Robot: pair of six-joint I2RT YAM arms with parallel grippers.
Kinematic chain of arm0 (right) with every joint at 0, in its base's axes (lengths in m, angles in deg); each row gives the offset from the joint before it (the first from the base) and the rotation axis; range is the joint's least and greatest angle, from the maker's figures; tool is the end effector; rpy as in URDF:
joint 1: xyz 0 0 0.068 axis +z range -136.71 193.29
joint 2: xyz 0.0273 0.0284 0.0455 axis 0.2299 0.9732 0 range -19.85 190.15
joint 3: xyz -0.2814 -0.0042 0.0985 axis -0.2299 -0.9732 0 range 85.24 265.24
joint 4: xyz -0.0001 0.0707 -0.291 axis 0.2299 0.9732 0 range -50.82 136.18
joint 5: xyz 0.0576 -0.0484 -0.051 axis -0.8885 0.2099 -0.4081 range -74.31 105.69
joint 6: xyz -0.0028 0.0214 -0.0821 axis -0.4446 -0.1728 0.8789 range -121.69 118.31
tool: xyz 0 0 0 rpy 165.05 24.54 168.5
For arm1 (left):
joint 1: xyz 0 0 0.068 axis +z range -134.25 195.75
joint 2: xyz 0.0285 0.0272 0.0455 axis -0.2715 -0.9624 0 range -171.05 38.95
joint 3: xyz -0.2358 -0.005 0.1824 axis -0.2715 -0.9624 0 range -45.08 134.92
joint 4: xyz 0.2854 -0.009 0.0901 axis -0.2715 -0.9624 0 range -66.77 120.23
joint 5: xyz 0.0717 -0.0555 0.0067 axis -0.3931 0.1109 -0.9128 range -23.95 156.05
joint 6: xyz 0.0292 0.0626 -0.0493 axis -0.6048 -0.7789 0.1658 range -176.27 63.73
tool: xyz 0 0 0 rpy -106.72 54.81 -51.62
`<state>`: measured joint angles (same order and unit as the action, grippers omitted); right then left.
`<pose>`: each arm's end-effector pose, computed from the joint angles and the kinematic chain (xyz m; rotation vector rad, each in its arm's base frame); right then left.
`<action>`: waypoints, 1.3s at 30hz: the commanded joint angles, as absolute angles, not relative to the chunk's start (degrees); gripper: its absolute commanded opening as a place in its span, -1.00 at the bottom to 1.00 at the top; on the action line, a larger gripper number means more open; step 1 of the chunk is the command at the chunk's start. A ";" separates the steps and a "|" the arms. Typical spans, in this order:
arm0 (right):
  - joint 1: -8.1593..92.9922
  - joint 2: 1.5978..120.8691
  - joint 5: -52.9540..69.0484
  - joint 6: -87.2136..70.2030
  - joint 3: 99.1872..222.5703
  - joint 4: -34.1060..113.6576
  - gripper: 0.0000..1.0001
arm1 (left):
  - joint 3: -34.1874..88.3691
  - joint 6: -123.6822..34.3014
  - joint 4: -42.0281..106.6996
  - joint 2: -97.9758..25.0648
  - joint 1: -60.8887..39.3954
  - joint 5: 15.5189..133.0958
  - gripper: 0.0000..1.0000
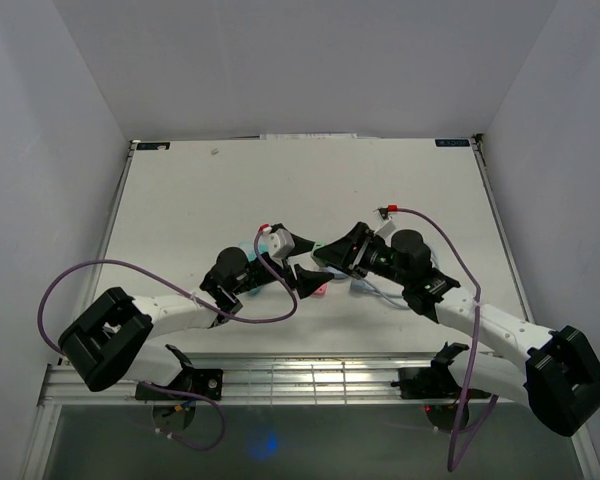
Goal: Insert the plug
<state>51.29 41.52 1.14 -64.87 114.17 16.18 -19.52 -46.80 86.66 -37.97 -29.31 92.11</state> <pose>0.2233 0.1984 0.2418 0.2222 1.9759 1.4545 0.2027 -0.2496 0.2232 0.8439 1.3513 -1.0910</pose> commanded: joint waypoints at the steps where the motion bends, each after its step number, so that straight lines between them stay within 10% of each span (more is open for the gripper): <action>1: 51.52 39.39 -0.92 -65.94 115.66 14.83 0.07 | -19.06 -47.92 87.98 -36.11 -29.42 97.86 0.86; 7: 51.08 37.90 -1.28 -65.94 115.13 15.54 0.07 | -18.10 -47.75 86.31 -36.55 -29.42 97.95 0.58; 10: 51.17 37.81 -1.27 -66.20 114.25 14.75 0.04 | -16.87 -47.22 84.29 -37.16 -29.42 95.93 -0.05; 18: 51.08 38.69 -1.36 -67.26 112.40 11.50 0.02 | -16.87 -45.72 84.37 -36.55 -29.34 94.17 -0.13; 26: 51.08 38.51 0.39 -66.56 111.52 10.62 0.05 | -16.60 -44.32 84.20 -37.34 -29.42 93.47 -1.00; 30: 51.08 39.04 1.45 -66.29 111.79 10.26 0.11 | -16.69 -43.88 84.11 -37.60 -29.42 92.76 -1.00; 35: 50.99 39.74 2.33 -65.33 112.58 10.26 0.83 | -16.87 -43.79 84.20 -37.86 -29.42 92.50 -1.00; 39: 50.73 40.36 3.03 -64.45 113.37 10.70 0.93 | -16.87 -43.88 84.20 -38.04 -29.42 93.03 -1.00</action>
